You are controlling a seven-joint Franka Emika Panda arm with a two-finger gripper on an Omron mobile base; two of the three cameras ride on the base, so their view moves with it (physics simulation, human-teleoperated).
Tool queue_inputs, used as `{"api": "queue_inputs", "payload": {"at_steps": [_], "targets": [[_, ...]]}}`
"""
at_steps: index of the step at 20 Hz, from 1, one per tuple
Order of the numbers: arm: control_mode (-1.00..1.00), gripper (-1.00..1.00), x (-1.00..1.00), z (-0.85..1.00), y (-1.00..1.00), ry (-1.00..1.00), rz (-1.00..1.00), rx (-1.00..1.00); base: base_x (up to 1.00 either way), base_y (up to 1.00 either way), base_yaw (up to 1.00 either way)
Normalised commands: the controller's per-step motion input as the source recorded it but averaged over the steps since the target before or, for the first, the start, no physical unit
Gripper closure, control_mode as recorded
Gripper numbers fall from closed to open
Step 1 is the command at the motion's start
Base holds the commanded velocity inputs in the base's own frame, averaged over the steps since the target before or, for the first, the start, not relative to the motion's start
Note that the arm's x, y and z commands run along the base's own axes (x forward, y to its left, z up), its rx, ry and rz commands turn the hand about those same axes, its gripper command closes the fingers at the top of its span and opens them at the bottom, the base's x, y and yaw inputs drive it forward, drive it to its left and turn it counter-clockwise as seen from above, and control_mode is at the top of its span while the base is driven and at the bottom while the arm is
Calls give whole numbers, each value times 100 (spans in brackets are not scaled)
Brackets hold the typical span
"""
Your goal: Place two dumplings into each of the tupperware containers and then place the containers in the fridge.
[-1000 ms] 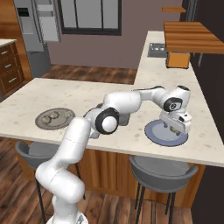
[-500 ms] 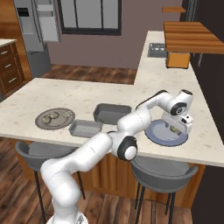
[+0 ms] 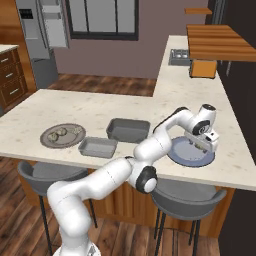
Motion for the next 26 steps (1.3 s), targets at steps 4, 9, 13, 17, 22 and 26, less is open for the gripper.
{"api": "queue_inputs", "payload": {"at_steps": [4, 9, 13, 17, 22, 26], "targets": [[-100, -100, 43, -16, -13, 0, 0, 0, 0, 0, 0], [-100, -100, 26, -8, -5, 2, 0, 0, 0, 0, 0], [-100, 100, 24, -18, 3, 8, 0, -2, 0, 0, 0], [-100, 100, 1, -6, 1, 15, 0, 0, 0, 0, 0], [-100, 100, -22, 0, 32, 14, 0, 0, 0, 0, 0], [-100, 100, -48, 11, 62, 8, 0, 0, 0, 0, 0]]}}
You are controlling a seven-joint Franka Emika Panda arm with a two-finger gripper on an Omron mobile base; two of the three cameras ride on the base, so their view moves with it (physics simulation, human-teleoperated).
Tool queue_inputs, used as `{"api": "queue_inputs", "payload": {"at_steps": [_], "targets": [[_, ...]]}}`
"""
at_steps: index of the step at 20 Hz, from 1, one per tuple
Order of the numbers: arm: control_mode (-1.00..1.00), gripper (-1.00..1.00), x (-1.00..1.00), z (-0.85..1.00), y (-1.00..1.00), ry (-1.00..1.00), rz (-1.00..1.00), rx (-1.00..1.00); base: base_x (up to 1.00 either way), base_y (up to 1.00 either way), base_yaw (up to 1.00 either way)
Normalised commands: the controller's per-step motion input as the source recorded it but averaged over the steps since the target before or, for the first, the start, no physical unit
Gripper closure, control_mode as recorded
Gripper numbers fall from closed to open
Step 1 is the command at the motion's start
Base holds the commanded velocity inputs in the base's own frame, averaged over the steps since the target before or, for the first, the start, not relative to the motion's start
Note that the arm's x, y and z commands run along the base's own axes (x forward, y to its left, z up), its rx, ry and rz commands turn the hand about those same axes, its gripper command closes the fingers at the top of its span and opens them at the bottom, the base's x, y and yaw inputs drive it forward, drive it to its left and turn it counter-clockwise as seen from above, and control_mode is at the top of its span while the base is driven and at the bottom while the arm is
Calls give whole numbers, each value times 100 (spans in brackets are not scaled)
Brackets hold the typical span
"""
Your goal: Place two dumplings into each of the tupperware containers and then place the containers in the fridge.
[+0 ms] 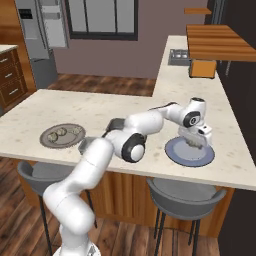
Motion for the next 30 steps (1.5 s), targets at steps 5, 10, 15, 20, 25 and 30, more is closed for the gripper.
{"api": "queue_inputs", "payload": {"at_steps": [5, 10, 15, 20, 25, 30], "targets": [[-100, 100, -44, 30, 79, 12, 2, 0, 0, 0, 0], [-100, 100, -94, 18, 70, 3, 3, 5, 0, 0, 0], [-100, 100, -86, 19, 68, -13, 8, 14, 0, 0, 0], [-100, 100, -17, 54, 82, 3, 25, 0, 0, 0, 0], [-100, 100, -19, 40, 100, 3, 27, 0, 0, 0, 0], [-100, 100, -1, 6, 100, 0, 30, 0, 0, 0, 0]]}}
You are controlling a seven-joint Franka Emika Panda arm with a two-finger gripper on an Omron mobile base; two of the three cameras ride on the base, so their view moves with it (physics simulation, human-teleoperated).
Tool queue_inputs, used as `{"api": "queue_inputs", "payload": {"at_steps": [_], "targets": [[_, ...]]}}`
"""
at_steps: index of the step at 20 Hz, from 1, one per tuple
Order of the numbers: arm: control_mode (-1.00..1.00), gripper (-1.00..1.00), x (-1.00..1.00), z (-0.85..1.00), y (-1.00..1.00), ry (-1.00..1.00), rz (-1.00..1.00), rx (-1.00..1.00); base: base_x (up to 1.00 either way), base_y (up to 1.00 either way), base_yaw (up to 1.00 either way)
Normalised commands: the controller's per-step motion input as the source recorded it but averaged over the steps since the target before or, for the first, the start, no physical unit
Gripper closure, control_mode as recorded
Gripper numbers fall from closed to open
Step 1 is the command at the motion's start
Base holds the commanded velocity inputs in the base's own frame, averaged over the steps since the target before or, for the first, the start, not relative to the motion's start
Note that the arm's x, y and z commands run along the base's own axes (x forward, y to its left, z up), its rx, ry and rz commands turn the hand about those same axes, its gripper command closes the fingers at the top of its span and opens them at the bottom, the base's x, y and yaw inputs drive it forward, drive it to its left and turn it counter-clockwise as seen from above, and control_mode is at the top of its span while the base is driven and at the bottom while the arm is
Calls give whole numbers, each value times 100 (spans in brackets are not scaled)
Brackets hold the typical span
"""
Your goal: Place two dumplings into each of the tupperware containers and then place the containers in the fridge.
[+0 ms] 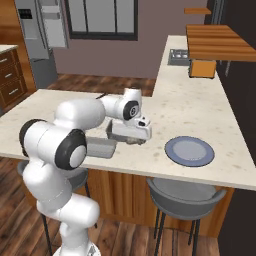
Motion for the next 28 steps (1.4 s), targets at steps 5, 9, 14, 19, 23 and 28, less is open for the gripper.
{"api": "queue_inputs", "payload": {"at_steps": [5, 9, 14, 19, 23, 28], "targets": [[-100, 100, 9, 0, 100, 5, 24, 0, 0, 0, 0], [-100, 100, 25, 0, 91, 3, 1, 0, 0, 0, 0], [-100, 100, 52, -12, 35, 2, -2, 0, 0, 0, 0], [-100, 100, 29, -42, 28, 10, -2, 2, 0, 0, 0], [-100, 100, 10, -27, 25, 11, 0, 0, 0, 0, 0], [-100, 100, 11, -43, 9, 4, 0, 0, 0, 0, 0]]}}
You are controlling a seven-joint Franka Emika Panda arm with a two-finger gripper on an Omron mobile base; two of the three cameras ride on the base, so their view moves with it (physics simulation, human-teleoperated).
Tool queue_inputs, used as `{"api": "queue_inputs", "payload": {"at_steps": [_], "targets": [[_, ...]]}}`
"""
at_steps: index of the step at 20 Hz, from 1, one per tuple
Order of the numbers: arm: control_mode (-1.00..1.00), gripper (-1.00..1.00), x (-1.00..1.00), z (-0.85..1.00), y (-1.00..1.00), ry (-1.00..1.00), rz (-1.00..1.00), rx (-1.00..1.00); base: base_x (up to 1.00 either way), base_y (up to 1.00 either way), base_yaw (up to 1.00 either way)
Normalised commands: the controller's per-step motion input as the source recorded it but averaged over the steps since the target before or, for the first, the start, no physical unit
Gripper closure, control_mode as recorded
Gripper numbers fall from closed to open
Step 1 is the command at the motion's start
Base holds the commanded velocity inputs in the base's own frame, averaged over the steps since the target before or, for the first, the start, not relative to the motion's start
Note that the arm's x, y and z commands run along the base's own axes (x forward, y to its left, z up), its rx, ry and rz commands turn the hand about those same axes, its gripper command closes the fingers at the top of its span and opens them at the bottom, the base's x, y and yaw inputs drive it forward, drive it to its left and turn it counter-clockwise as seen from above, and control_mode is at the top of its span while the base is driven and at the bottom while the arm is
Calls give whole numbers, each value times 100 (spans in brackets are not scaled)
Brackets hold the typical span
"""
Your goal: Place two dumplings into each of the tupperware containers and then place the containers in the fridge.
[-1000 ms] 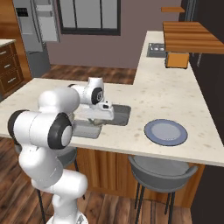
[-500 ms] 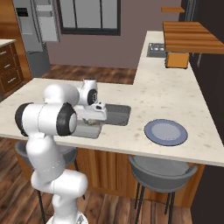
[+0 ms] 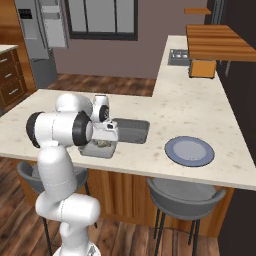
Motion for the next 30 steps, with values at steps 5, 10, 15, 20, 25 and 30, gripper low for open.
{"api": "queue_inputs", "payload": {"at_steps": [5, 10, 15, 20, 25, 30], "targets": [[-100, 100, 24, -36, 0, 0, 0, 0, 0, 0, 0], [-100, -100, 6, -13, 1, 0, 0, 0, 0, 0, 0], [-100, -100, 0, 0, 0, 1, 0, 0, 0, 0, 0], [-100, -100, -1, 13, 0, 0, 0, 0, 0, 0, 0], [-100, -100, -16, 58, 26, 0, 0, 0, 0, 0, 0], [-100, -100, -2, 71, 61, -5, 0, 0, 0, 0, 0]]}}
